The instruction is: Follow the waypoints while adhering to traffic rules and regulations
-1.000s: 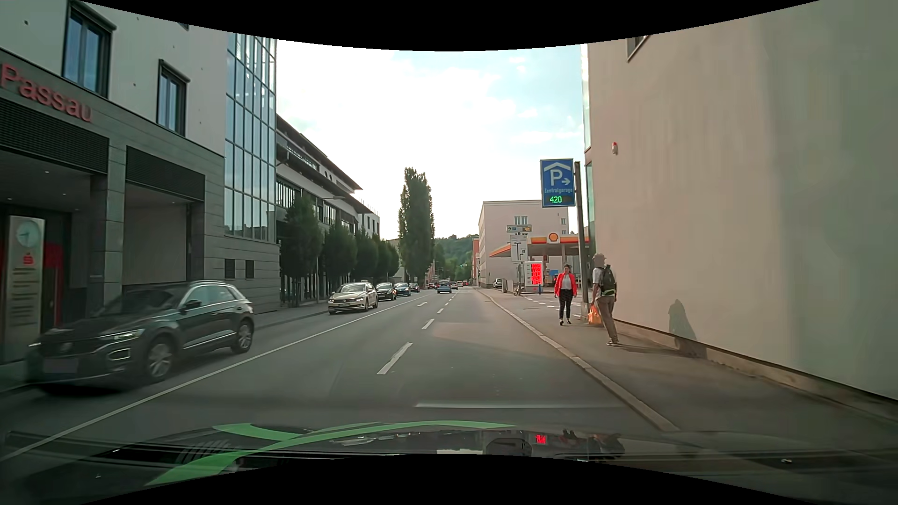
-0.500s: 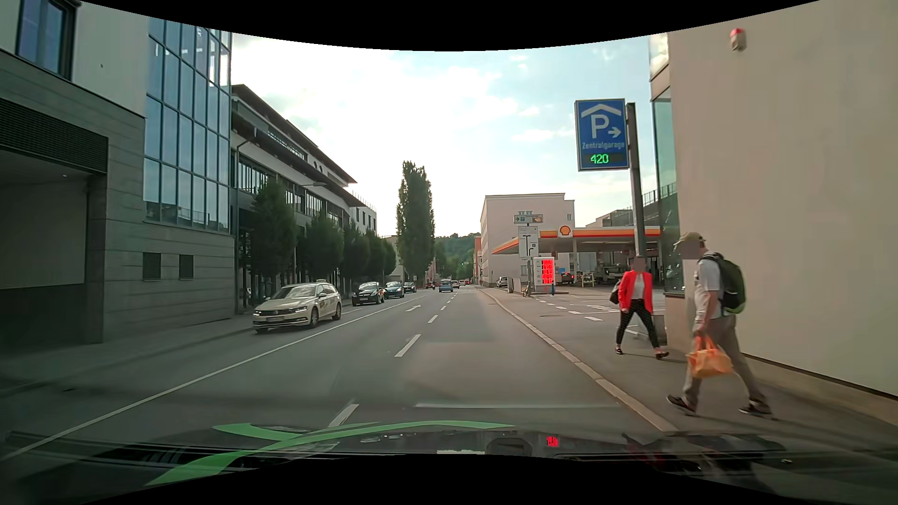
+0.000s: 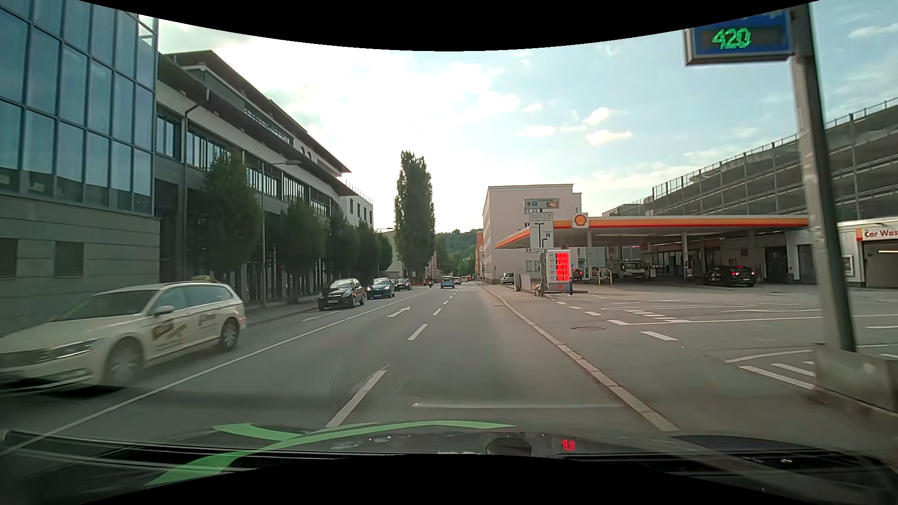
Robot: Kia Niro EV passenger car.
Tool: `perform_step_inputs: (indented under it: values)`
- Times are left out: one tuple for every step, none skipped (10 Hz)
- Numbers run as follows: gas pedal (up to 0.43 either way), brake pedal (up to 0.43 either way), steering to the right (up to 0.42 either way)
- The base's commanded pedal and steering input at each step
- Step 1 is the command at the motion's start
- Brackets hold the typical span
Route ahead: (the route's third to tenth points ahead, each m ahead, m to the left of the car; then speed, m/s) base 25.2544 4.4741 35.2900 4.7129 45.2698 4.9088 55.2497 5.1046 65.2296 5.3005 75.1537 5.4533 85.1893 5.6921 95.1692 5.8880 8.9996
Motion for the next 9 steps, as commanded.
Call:
perform_step_inputs:
  values:
    - [0.000,0.000,-0.005]
    - [0.000,0.000,-0.004]
    - [0.000,0.000,-0.003]
    - [0.000,0.000,0.000]
    - [0.000,0.000,0.000]
    - [0.000,0.000,0.000]
    - [0.000,0.000,0.000]
    - [0.000,0.000,0.000]
    - [0.000,0.000,0.000]
